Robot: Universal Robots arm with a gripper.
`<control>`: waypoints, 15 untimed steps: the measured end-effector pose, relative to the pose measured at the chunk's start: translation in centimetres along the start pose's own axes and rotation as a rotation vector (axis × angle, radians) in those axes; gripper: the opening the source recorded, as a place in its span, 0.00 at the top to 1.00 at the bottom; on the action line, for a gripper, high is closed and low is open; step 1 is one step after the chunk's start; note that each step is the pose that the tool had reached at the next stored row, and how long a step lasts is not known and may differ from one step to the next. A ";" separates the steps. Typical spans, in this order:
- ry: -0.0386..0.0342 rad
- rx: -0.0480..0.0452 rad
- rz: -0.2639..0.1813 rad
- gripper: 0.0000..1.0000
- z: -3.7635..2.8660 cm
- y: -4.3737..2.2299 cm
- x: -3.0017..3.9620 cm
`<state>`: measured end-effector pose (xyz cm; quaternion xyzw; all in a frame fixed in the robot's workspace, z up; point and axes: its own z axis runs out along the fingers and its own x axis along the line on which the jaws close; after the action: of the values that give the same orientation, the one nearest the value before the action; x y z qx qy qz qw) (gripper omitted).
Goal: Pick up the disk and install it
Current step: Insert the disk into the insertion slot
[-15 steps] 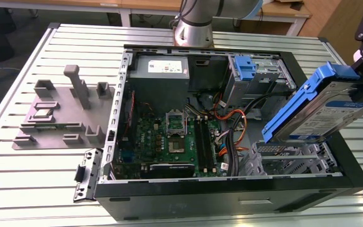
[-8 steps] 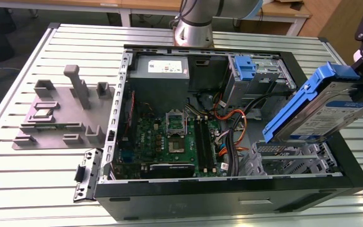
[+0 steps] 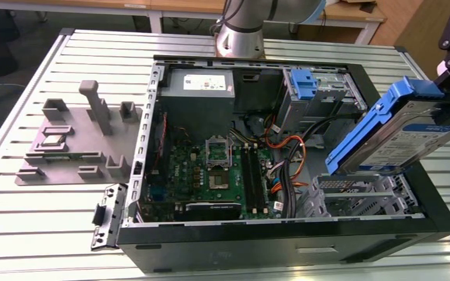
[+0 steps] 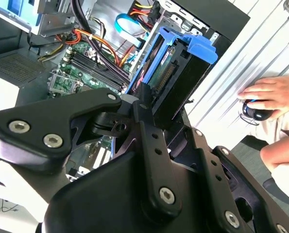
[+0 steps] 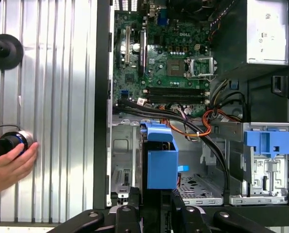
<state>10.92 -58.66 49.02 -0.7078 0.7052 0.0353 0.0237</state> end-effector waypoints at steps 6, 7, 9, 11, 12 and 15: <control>-0.0095 0.0114 -0.002 0.65 0.06 0.03 0.25; -0.0108 0.0127 -0.002 0.65 0.06 0.02 0.29; -0.0123 0.0132 -0.002 0.65 0.07 0.03 0.38; -0.0157 0.0143 -0.002 0.65 0.08 0.03 0.54; -0.0165 0.0144 -0.002 0.65 0.08 0.04 0.61; -0.0177 0.0145 -0.002 0.65 0.07 0.04 0.79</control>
<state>10.89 -59.44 48.89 -0.7079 0.7045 0.0364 0.0351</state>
